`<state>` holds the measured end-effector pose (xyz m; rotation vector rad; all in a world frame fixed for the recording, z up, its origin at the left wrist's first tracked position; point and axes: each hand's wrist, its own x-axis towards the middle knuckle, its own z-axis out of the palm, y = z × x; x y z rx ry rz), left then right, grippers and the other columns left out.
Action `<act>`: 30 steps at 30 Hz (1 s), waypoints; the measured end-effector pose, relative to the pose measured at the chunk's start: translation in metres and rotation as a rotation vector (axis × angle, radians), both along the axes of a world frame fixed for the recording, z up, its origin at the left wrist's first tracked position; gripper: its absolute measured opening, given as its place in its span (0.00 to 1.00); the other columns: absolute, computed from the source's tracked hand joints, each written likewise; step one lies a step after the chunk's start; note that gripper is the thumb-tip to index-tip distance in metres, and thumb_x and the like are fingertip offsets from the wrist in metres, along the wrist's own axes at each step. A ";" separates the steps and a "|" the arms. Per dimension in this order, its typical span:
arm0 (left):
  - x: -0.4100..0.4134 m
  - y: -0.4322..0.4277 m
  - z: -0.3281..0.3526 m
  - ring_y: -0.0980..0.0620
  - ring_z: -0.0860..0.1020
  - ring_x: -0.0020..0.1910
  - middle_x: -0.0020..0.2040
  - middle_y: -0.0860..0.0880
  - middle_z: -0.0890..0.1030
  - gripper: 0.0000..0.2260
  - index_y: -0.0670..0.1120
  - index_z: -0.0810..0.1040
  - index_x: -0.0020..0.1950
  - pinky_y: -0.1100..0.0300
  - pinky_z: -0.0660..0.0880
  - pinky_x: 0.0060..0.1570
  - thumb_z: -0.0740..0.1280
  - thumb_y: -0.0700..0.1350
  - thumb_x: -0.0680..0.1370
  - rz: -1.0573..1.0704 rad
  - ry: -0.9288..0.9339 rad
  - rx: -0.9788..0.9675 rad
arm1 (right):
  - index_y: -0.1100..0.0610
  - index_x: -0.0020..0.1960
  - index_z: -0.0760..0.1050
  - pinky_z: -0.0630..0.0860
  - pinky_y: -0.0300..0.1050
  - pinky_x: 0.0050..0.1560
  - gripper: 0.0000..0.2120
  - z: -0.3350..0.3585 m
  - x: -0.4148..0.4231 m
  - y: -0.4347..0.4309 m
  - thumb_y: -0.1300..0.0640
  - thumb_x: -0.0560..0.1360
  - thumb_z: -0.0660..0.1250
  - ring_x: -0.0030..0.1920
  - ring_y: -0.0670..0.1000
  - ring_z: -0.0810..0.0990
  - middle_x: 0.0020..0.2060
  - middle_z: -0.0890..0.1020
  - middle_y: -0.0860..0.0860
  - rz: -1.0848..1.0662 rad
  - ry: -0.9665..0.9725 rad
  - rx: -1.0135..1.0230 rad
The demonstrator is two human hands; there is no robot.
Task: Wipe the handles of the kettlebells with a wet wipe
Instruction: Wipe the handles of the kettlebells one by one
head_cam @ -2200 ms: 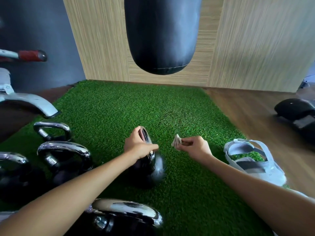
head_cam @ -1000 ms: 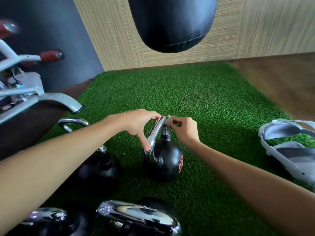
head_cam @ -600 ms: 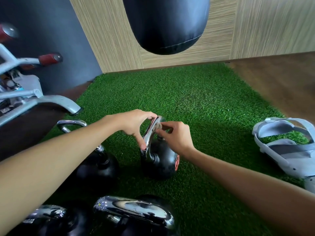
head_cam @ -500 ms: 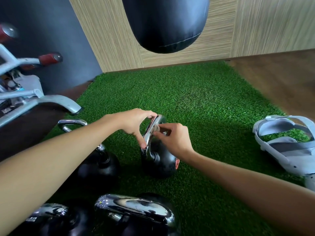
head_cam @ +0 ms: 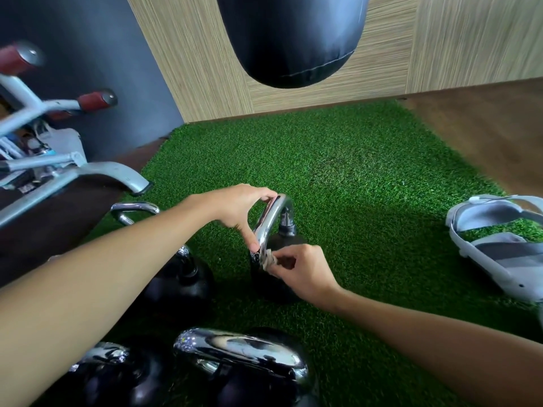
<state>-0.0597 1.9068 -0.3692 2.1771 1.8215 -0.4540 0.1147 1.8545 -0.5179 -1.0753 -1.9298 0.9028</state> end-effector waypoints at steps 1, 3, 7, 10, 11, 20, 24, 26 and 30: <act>0.000 0.001 0.000 0.47 0.61 0.79 0.80 0.51 0.63 0.64 0.54 0.53 0.83 0.48 0.60 0.76 0.84 0.60 0.55 0.001 0.002 -0.005 | 0.50 0.49 0.87 0.79 0.43 0.37 0.07 -0.004 0.001 0.001 0.49 0.73 0.76 0.35 0.44 0.81 0.38 0.86 0.44 0.022 -0.032 0.001; 0.001 0.003 0.003 0.47 0.62 0.79 0.81 0.51 0.62 0.65 0.53 0.51 0.83 0.47 0.62 0.76 0.84 0.61 0.55 -0.010 0.027 -0.039 | 0.50 0.53 0.86 0.78 0.37 0.41 0.09 -0.006 0.007 0.007 0.51 0.74 0.75 0.38 0.40 0.80 0.44 0.87 0.44 0.068 -0.111 0.017; 0.005 0.003 0.005 0.51 0.60 0.80 0.82 0.54 0.58 0.61 0.54 0.49 0.84 0.49 0.59 0.79 0.82 0.64 0.60 0.006 0.012 -0.083 | 0.49 0.52 0.86 0.77 0.33 0.38 0.08 -0.011 0.021 0.019 0.52 0.74 0.75 0.33 0.37 0.79 0.44 0.86 0.42 0.021 -0.136 0.001; 0.000 -0.003 -0.009 0.53 0.59 0.80 0.82 0.54 0.59 0.53 0.56 0.51 0.83 0.49 0.56 0.78 0.80 0.60 0.67 0.073 -0.156 -0.027 | 0.46 0.48 0.87 0.79 0.41 0.38 0.04 -0.019 0.028 0.025 0.50 0.74 0.74 0.33 0.42 0.81 0.40 0.86 0.39 -0.027 -0.165 -0.018; -0.003 -0.005 -0.015 0.53 0.59 0.80 0.82 0.54 0.59 0.52 0.56 0.51 0.83 0.50 0.56 0.78 0.80 0.58 0.69 0.082 -0.199 -0.012 | 0.45 0.48 0.86 0.78 0.40 0.39 0.04 -0.021 0.030 0.026 0.50 0.73 0.75 0.34 0.41 0.81 0.40 0.86 0.39 -0.040 -0.179 -0.021; -0.038 0.001 -0.038 0.54 0.58 0.80 0.82 0.55 0.58 0.51 0.63 0.49 0.82 0.44 0.55 0.79 0.77 0.64 0.68 0.067 -0.365 -0.009 | 0.48 0.53 0.86 0.71 0.25 0.36 0.09 -0.008 0.030 0.030 0.52 0.72 0.76 0.38 0.35 0.80 0.44 0.86 0.40 -0.080 -0.188 -0.044; -0.053 0.011 -0.034 0.55 0.59 0.80 0.82 0.56 0.59 0.50 0.65 0.51 0.81 0.44 0.55 0.79 0.77 0.66 0.67 0.049 -0.351 -0.037 | 0.48 0.53 0.86 0.82 0.42 0.41 0.09 0.006 0.018 0.036 0.53 0.73 0.75 0.40 0.46 0.84 0.44 0.87 0.42 -0.039 -0.211 -0.074; -0.063 0.013 -0.033 0.55 0.59 0.80 0.81 0.56 0.60 0.50 0.67 0.52 0.80 0.42 0.55 0.79 0.76 0.69 0.65 0.052 -0.349 -0.036 | 0.50 0.54 0.85 0.81 0.40 0.38 0.09 0.011 0.009 0.042 0.54 0.74 0.75 0.37 0.45 0.82 0.43 0.87 0.44 -0.021 -0.246 -0.076; -0.084 0.010 -0.036 0.55 0.59 0.80 0.80 0.57 0.62 0.48 0.71 0.56 0.78 0.41 0.55 0.79 0.75 0.73 0.62 0.084 -0.414 -0.022 | 0.51 0.56 0.85 0.70 0.28 0.30 0.11 0.014 -0.012 0.052 0.55 0.74 0.75 0.34 0.40 0.78 0.42 0.85 0.44 0.022 -0.274 -0.072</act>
